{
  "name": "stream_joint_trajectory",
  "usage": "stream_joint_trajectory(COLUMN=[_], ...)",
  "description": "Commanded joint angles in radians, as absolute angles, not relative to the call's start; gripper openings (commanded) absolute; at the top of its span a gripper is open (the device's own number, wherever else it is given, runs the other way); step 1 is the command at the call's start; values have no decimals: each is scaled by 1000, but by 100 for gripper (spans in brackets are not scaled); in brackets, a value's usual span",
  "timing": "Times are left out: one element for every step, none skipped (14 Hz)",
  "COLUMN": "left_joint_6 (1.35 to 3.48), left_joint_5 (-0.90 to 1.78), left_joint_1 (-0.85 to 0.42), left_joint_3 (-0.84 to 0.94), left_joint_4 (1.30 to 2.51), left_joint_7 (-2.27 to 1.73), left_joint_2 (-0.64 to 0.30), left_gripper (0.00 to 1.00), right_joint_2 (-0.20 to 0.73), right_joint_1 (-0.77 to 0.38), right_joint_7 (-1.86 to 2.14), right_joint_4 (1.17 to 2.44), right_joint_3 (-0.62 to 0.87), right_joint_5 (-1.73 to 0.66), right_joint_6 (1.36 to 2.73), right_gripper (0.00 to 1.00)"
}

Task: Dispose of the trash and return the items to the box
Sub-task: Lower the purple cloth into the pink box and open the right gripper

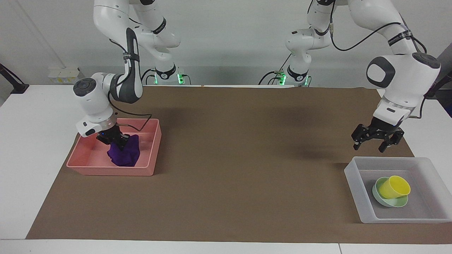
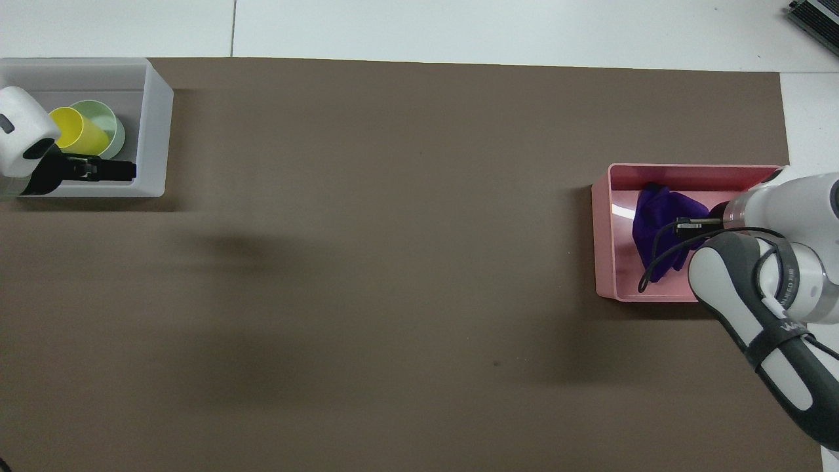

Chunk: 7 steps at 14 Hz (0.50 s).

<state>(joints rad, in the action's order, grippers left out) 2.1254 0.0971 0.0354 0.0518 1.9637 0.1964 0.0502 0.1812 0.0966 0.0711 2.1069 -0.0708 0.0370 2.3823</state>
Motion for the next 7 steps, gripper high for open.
stream_joint_trajectory(left_joint_6=[1975,1938,1918,1884,1841,1780,1737], left_joint_5=[33,23,23,18,12,6,6], left_joint_1=[-15,-21,-23,-25,-26,-23,-23], left_joint_3=[41,43,43,43,43,43,43], left_joint_4=[1912,1861,1814,1766,1700,1636,1590], left_joint_7=[164,137,130,130,130,130,130], left_joint_2=[85,71,46,31,3,-14,-29], left_gripper=[100,100,100,100,100,100,100], right_joint_2=[161,155,144,132,120,108,95], right_joint_1=[94,92,92,92,83,65,55], right_joint_7=[63,61,60,60,58,55,37], right_joint_4=[2088,2080,2074,2072,2072,2066,2051], right_joint_3=[-55,-48,-45,-43,-41,-41,-41], right_joint_5=[34,34,34,34,34,34,34], right_joint_6=[2385,2378,2367,2362,2358,2343,2310], right_gripper=[100,100,100,100,100,100,100])
